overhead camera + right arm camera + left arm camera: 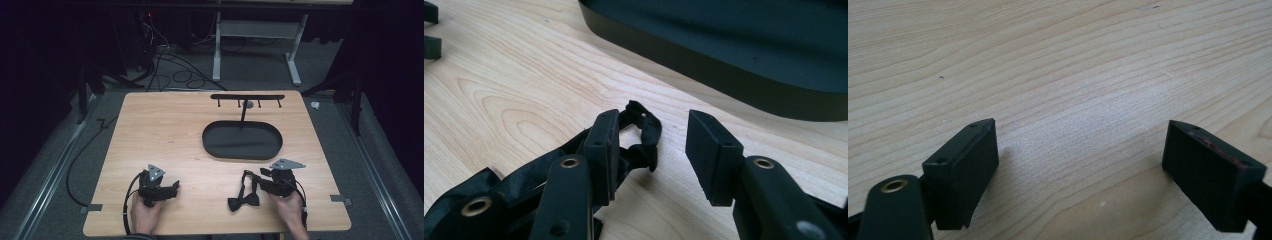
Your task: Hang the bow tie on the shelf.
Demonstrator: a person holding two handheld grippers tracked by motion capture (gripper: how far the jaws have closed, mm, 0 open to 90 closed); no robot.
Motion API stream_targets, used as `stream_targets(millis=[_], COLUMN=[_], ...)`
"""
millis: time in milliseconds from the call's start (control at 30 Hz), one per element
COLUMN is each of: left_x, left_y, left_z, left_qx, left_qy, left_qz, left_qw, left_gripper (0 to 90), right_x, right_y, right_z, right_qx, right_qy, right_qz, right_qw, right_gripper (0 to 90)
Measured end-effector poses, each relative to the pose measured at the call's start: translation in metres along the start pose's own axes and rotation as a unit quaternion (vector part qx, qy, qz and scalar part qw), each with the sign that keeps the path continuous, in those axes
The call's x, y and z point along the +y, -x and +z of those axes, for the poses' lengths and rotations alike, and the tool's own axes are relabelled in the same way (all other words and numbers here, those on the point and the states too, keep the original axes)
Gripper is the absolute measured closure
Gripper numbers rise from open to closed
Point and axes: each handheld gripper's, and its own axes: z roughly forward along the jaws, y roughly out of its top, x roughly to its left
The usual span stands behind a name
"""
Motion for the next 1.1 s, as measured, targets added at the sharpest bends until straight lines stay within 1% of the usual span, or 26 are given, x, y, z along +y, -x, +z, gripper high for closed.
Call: stream_targets(millis=[133, 300, 500, 600, 767, 900, 1000, 1100], left_x=[0.000, 0.000, 0.000, 0.000, 0.000, 0.000, 0.000, 0.000], left_y=[0.000, 0.000, 0.000, 0.000, 0.000, 0.000, 0.000, 0.000], left_z=[0.000, 0.000, 0.000, 0.000, 0.000, 0.000, 0.000, 0.000], left_qx=[0.000, 0.000, 0.000, 0.000, 0.000, 0.000, 0.000, 0.000], left_qy=[0.000, 0.000, 0.000, 0.000, 0.000, 0.000, 0.000, 0.000], left_qz=[0.000, 0.000, 0.000, 0.000, 0.000, 0.000, 0.000, 0.000], left_qw=[1.0000, 1.0000, 1.0000, 1.0000, 1.0000, 1.0000, 1.0000, 1.0000], left_gripper=[15.3, 15.3, 15.3, 15.3, 15.3, 15.3, 15.3, 15.3], right_x=[-0.001, -0.002, -0.005, -0.008, -0.010, -0.010, -0.009, -0.008], right_y=[-0.001, 0.000, 0.000, 0.000, 0.001, 0.001, 0.000, 0.000], right_z=[0.005, 0.012, 0.018, 0.021, 0.020, 0.019, 0.019, 0.019], right_qx=[0.000, -0.009, -0.020, -0.025, -0.036, -0.041, -0.044, -0.044], right_qy=[-0.009, -0.024, -0.037, -0.044, -0.041, -0.046, -0.047, -0.047], right_qz=[-0.002, -0.009, -0.010, -0.012, -0.018, -0.023, -0.029, -0.030], right_qw=[1.0000, 0.9996, 0.9991, 0.9986, 0.9983, 0.9978, 0.9975, 0.9975], right_gripper=[58.0, 58.0, 58.8, 61.2, 68.6, 73.9, 76.0, 77.0])
